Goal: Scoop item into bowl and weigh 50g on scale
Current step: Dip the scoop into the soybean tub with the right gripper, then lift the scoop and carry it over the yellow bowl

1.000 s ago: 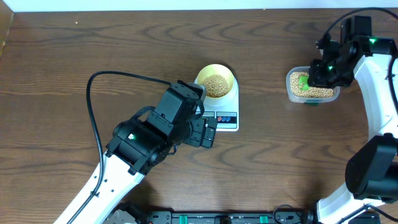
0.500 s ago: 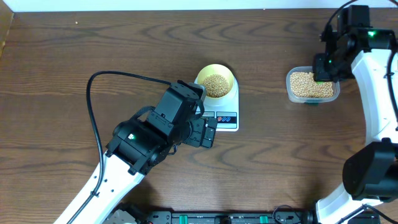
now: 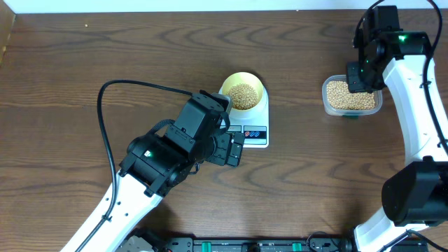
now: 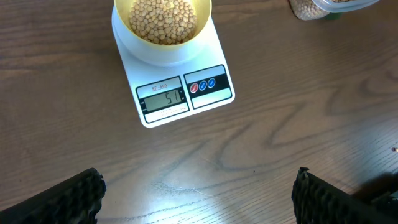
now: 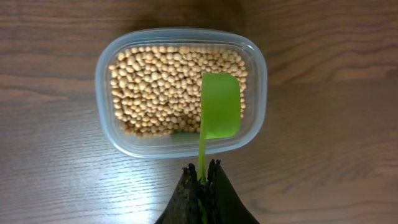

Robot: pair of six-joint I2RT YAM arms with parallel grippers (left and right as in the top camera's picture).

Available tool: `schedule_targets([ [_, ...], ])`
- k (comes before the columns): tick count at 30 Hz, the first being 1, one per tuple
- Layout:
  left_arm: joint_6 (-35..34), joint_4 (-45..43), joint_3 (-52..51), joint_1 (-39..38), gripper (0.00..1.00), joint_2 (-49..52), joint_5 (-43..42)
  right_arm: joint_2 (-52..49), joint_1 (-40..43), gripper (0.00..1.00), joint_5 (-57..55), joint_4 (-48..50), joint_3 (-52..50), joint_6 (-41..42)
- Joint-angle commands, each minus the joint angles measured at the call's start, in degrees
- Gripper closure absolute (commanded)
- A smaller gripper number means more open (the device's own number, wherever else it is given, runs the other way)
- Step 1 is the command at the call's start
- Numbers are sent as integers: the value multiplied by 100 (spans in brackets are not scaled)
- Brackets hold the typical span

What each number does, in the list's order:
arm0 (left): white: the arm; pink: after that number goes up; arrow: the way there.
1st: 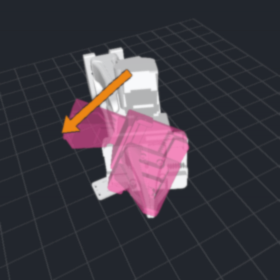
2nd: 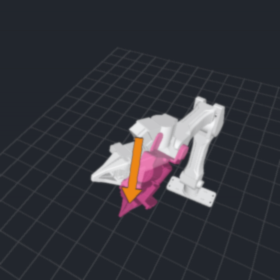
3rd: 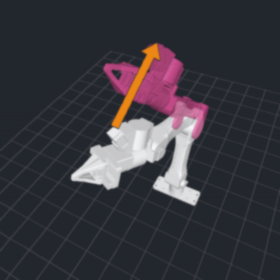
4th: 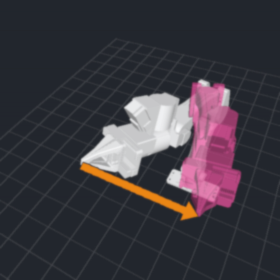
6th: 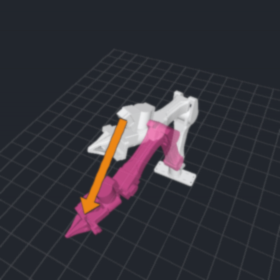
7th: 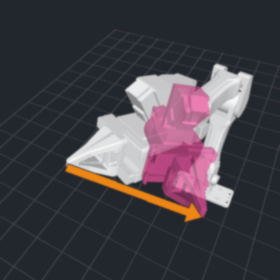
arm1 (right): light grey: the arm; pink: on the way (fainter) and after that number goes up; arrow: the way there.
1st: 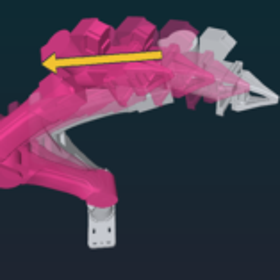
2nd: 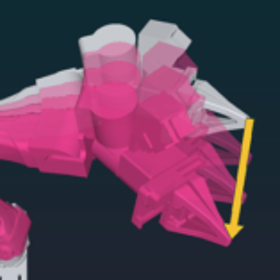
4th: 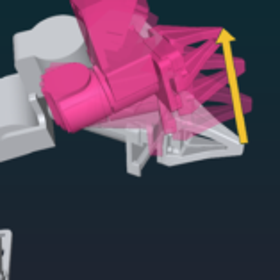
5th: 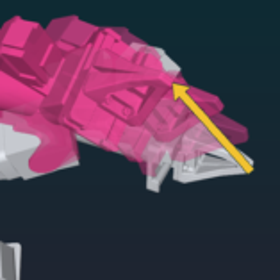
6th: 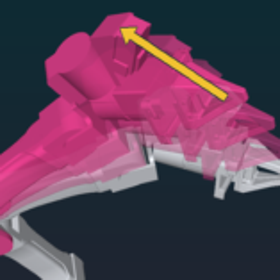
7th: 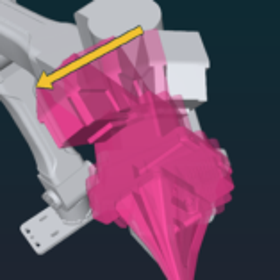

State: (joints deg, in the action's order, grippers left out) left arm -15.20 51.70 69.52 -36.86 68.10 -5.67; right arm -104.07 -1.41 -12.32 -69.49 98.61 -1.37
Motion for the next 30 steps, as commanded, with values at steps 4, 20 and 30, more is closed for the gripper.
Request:
schedule_targets([
  [4, 7, 17, 90, 15, 2, 7, 28, 149, -20, 99, -278, -76, 118, 155],
  [20, 7, 17, 90, 15, 2, 7, 28, 149, -94, 99, 3936, -13, 120, -588],
  [30, 7, 15, 90, 15, 2, 7, 28, 149, -457, 99, 5104, -17, 168, -1460],
])
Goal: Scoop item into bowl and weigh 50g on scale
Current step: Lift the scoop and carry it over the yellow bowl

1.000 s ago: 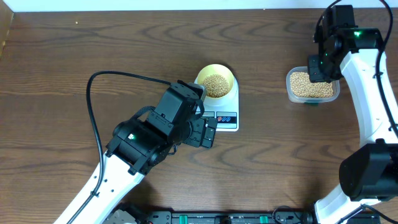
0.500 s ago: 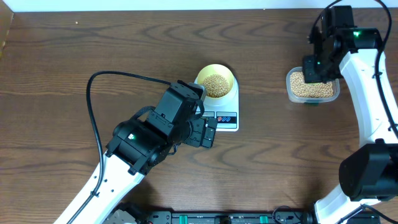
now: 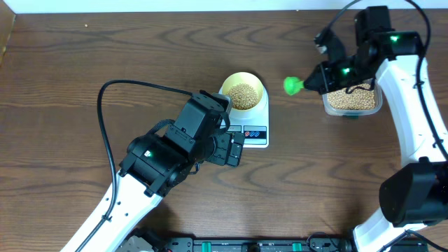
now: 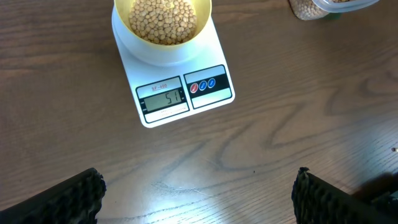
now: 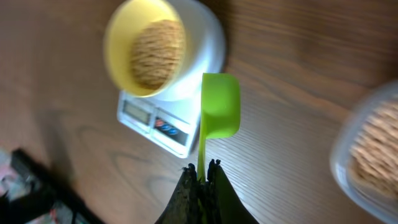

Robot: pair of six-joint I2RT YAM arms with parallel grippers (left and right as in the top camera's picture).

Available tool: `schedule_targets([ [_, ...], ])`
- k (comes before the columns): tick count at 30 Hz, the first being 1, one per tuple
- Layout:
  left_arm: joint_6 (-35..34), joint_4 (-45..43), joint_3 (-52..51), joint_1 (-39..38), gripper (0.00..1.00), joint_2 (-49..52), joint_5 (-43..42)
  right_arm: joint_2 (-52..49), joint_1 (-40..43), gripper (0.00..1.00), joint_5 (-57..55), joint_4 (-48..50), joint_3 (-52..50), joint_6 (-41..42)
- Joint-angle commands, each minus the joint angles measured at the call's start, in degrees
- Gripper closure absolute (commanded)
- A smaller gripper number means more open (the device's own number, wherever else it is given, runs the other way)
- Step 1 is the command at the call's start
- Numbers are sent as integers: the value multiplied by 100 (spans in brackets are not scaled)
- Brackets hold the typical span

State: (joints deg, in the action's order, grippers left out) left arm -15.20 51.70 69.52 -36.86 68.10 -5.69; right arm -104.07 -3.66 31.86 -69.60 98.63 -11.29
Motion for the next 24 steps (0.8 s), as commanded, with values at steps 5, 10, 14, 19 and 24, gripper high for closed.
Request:
schedule_targets([
  [5, 7, 17, 90, 15, 2, 7, 31, 149, -874, 99, 538, 57, 166, -680],
  [10, 7, 17, 90, 15, 2, 7, 31, 149, -1405, 99, -136, 269, 166, -678],
  [14, 7, 17, 90, 15, 2, 7, 31, 149, -1683, 99, -654, 448, 166, -675],
  [19, 7, 17, 90, 15, 2, 7, 31, 144, -1950, 99, -1327, 813, 166, -664],
  [24, 9, 17, 90, 15, 2, 7, 31, 79, -2059, 99, -1674, 986, 166, -654],
])
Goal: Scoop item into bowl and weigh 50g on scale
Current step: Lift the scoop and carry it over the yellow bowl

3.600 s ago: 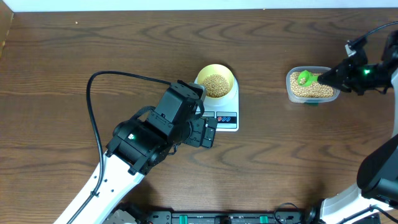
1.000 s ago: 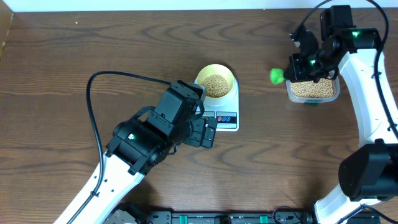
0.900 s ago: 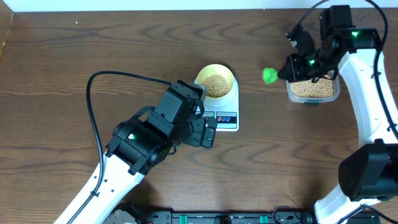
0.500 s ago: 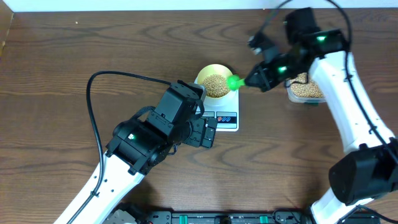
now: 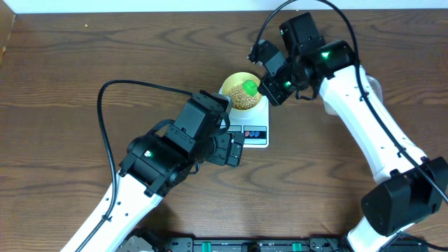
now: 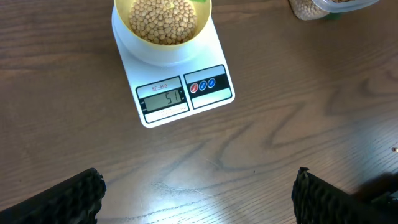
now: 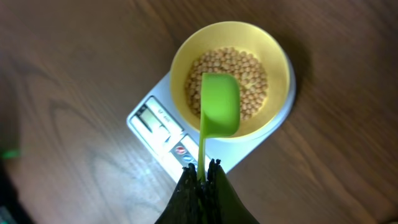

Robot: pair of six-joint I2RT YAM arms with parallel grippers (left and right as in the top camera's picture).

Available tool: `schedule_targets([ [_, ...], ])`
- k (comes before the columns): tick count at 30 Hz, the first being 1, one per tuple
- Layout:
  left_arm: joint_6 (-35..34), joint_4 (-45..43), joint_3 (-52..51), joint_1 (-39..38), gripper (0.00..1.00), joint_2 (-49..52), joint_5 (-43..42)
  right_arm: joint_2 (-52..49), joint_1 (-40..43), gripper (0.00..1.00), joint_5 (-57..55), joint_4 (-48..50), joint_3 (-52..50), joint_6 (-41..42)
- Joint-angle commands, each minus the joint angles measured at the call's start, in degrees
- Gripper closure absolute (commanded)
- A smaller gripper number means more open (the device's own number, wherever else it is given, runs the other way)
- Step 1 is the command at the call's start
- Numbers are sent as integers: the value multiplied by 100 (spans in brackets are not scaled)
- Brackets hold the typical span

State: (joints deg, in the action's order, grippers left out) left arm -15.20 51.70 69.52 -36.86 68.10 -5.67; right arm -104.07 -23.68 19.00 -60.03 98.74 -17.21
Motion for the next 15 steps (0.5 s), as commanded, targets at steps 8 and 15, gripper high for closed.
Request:
schedule_targets([
  [8, 7, 17, 90, 15, 2, 7, 28, -179, -160, 99, -411, 214, 153, -63],
  [15, 7, 17, 90, 15, 2, 7, 31, -463, -232, 99, -452, 310, 153, -61],
])
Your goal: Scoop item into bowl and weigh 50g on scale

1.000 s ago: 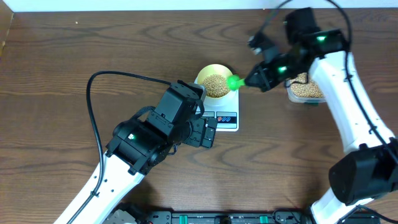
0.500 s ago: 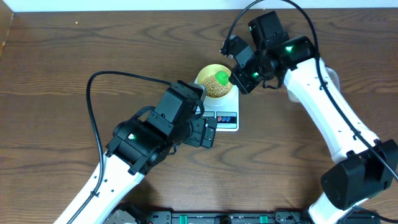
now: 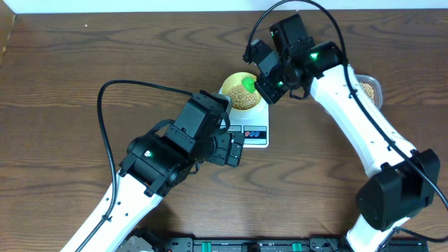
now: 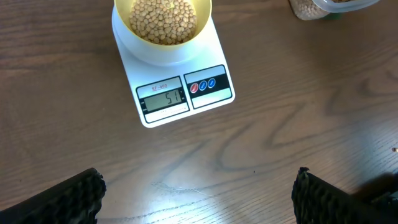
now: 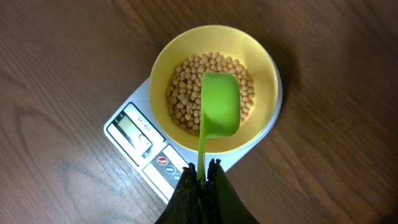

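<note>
A yellow bowl (image 5: 214, 87) of soybeans (image 4: 163, 18) sits on the white scale (image 4: 177, 78), whose display (image 4: 164, 98) reads 51. My right gripper (image 5: 203, 167) is shut on the handle of a green scoop (image 5: 219, 112), whose empty cup hangs over the beans in the bowl; from overhead the scoop (image 3: 247, 85) shows above the bowl's right side. My left gripper (image 4: 199, 193) is open and empty, low over bare table in front of the scale.
A clear plastic tub of soybeans (image 3: 367, 89) stands at the right, partly behind the right arm, its corner (image 4: 317, 7) also in the left wrist view. The left arm (image 3: 164, 150) lies just left of the scale.
The right gripper with the scoop has shifted slightly further over the bowl's middle. The scale reading is unchanged at 51 and the left arm has not moved.
First the right gripper held the empty scoop over the bean tub at the right. Then it was between tub and scale, then over the yellow bowl, where it hangs now. The display read 51 throughout, and the left gripper stayed open in front of the scale.
</note>
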Robot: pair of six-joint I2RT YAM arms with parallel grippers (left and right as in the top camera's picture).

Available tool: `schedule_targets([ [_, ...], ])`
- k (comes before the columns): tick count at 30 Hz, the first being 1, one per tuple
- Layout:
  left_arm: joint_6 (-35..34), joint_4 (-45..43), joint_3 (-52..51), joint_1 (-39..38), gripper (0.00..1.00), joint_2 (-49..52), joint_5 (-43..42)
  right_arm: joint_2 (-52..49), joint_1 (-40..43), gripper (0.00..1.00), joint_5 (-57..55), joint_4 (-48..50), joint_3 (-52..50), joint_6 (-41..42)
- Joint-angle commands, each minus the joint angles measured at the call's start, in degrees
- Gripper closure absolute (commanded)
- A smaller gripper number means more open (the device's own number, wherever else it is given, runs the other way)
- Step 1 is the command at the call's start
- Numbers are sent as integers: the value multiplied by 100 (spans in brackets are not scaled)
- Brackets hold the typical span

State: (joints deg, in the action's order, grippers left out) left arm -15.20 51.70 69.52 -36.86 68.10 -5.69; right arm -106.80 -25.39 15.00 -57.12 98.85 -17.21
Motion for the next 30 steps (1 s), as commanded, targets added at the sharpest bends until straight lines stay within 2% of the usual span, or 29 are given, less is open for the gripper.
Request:
schedule_targets([
  [1, 7, 15, 90, 15, 2, 7, 31, -201, -72, 99, -52, 24, 142, -59],
  [30, 7, 17, 90, 15, 2, 7, 31, -678, -254, 99, -223, 299, 142, -20],
])
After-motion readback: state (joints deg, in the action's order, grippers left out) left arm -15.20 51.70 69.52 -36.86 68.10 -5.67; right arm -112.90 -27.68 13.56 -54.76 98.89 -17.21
